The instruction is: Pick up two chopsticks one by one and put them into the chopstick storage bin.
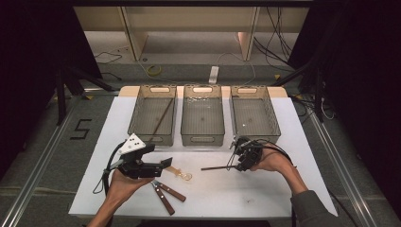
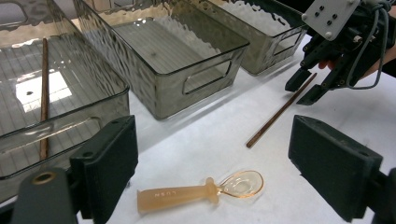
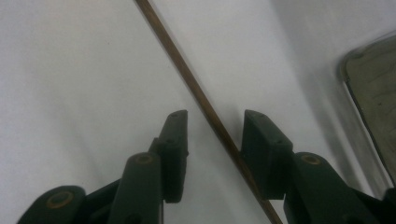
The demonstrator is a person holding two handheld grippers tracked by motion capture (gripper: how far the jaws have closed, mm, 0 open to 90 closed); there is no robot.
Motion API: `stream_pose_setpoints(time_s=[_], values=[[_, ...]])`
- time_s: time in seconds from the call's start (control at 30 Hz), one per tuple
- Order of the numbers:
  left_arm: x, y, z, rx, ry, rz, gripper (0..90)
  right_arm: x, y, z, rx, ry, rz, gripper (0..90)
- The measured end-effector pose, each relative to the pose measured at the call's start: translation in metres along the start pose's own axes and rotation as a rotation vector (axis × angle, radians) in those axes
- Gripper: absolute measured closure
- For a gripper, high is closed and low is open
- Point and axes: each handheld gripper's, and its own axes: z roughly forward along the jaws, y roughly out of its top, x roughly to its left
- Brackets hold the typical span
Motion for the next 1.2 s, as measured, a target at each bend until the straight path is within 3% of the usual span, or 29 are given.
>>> stream_pose_setpoints(time_s=[0.33,0.57,0.67,1.03,1.2], values=[[0.0,0.0,0.0,-0.001,0.001,0.002,15.3,0.0,0.004,0.005,0.071,-0.005,-0.03,71.8],[0.0,0.0,0.001,0.005,0.001,0.007,15.3,0.003,0.007,0.007,0.095,-0.009,-0.07,76.7],[-0.001,0.0,0.002,0.002,0.001,0.008,15.3,0.007,0.009,0.007,0.112,-0.022,-0.109,80.6],[-0.003,-0.001,0.004,0.012,-0.006,0.014,15.3,0.01,0.009,0.007,0.114,-0.016,-0.155,86.0],[-0.003,0.0,0.005,0.025,-0.017,0.023,15.3,0.012,0.007,0.004,0.081,-0.017,-0.164,86.2]])
